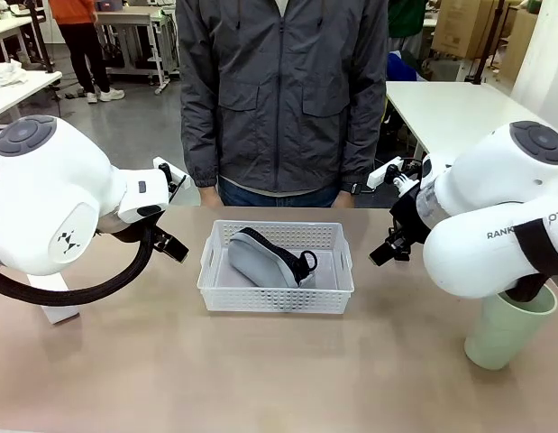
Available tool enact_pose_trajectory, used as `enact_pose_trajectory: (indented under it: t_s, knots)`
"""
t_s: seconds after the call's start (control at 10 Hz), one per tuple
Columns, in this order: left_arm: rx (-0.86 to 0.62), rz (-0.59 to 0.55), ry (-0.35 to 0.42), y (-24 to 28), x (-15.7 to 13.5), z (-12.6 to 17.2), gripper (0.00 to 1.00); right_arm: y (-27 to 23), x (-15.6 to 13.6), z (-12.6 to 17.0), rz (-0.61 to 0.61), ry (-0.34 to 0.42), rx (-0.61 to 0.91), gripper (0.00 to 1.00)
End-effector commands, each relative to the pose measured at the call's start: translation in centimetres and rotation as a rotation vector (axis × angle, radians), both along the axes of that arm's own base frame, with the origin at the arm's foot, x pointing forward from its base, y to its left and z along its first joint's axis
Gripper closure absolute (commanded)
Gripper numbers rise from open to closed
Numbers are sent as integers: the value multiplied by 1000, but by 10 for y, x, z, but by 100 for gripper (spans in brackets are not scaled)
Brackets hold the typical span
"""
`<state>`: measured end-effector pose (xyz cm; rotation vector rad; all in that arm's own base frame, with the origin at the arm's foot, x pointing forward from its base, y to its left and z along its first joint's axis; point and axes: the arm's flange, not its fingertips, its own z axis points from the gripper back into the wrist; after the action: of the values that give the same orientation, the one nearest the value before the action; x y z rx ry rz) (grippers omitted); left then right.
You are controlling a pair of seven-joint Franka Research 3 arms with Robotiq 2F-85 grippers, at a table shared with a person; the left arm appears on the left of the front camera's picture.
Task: Efficiently arrange items inside the basket to fit them all.
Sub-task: Pick up the Digital clock and place it inside the Organizing basket.
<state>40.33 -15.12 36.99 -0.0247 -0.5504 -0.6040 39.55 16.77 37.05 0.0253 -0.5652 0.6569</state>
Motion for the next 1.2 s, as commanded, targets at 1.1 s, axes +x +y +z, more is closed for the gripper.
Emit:
enact_pose_trajectory:
  t_s: [1.1]
  knots:
    - [-1389, 180, 163, 258, -171, 138, 0, -269, -184, 95, -125, 143, 1292, 0]
